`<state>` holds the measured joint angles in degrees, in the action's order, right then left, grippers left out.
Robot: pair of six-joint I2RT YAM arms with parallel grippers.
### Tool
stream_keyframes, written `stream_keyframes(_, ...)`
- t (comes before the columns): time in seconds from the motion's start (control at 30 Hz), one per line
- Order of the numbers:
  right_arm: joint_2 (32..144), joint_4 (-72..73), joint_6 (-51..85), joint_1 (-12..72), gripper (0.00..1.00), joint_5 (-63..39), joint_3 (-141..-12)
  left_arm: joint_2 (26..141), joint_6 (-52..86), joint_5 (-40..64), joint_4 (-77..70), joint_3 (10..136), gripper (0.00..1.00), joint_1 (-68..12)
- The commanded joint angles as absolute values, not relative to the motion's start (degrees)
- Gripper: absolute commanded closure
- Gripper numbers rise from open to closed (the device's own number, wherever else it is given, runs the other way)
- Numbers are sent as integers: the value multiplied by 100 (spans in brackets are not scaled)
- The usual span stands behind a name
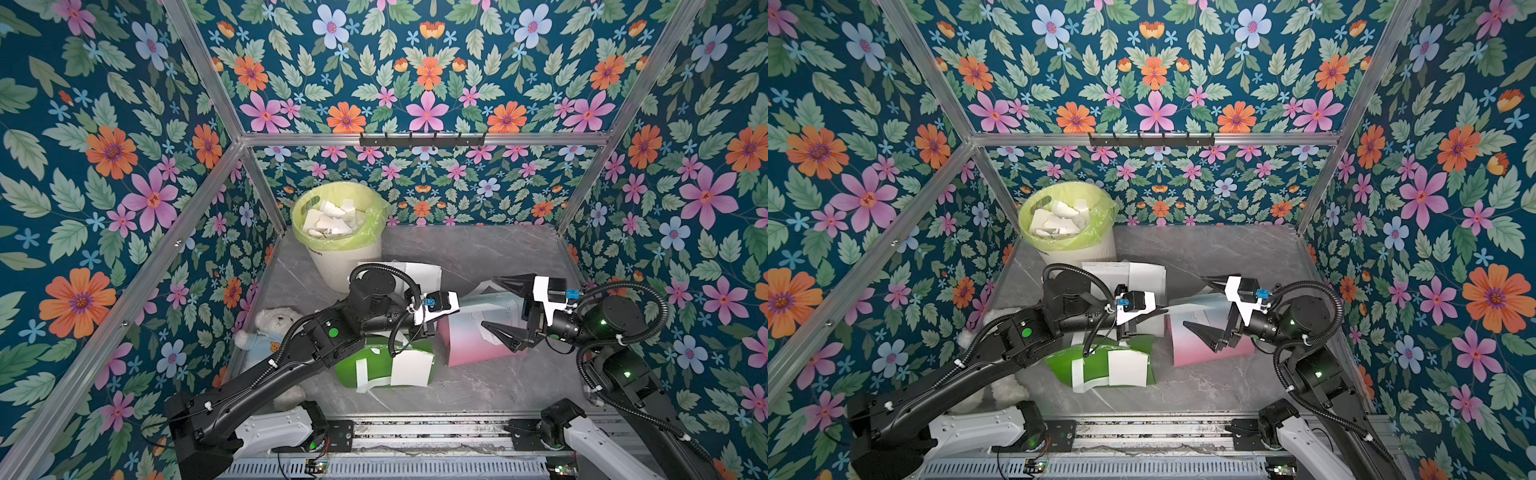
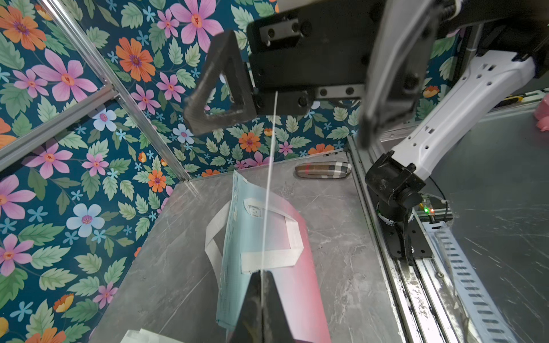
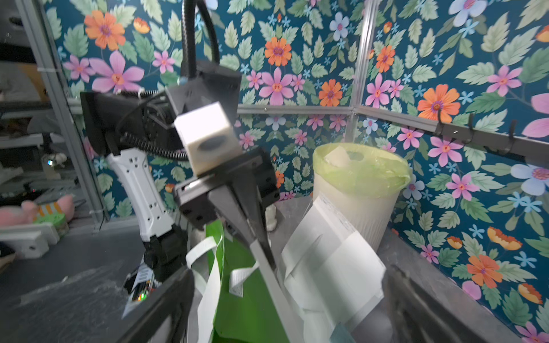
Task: Shred takeout receipts and throw away
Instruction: Shred the takeout receipt.
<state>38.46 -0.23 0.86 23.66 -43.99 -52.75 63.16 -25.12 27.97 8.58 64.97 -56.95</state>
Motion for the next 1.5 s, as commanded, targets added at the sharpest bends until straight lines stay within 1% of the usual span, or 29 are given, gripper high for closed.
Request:
stream_keyframes(0.0,4160,-445,493,2373,1,-4379,-5780,6273,-2418,3031,409,6454,100,-5690)
stream_keyframes(0.07,4429,-455,809,2369,1,-4753,-6002,6263,-2361,3001,169,6390,100,-5695)
stream_keyframes(0.13,4663,-345,1109,2373,5,-5103,-6148,6313,-2312,3009,-28,6379,100,-5685)
stream_keyframes(0.2,4890,-127,1455,2373,13,-5306,-6225,6413,-2312,3034,-128,6433,100,-5686)
stream_keyframes(0.37,5019,241,1673,2370,20,-5694,-6195,6678,-2227,3023,-201,6647,100,-5601)
stream_keyframes(0.5,4857,447,1628,2371,22,-5652,-6037,6732,-2117,3034,-309,6684,100,-5535)
stream_keyframes(0.57,4778,428,1522,2370,22,-5602,-5979,6734,-2097,3019,-334,6685,100,-5524)
stream_keyframes(0.63,4680,349,1382,2373,19,-5374,-5918,6726,-2067,2987,-343,6685,100,-5520)
stream_keyframes(0.73,4623,369,1310,2369,19,-5121,-5846,6718,-2040,3129,-361,6682,100,-5520)
stream_keyframes(0.87,4676,482,1353,2373,20,-5075,-5843,6732,-1999,3234,-356,6702,100,-5520)
stream_keyframes(1.07,4672,548,1307,2368,29,-4896,-5801,6783,-1969,3257,-276,6794,100,-5519)
stream_keyframes(1.27,4688,696,1352,2379,33,-4878,-5775,6837,-1925,3322,-242,6869,100,-5513)
stream_keyframes(1.37,4737,725,1393,2379,38,-4896,-5775,6855,-1925,3366,-220,6889,100,-5520)
stream_keyframes(1.47,4785,826,1467,2390,45,-4970,-5783,6887,-1936,3340,-212,6898,100,-5520)
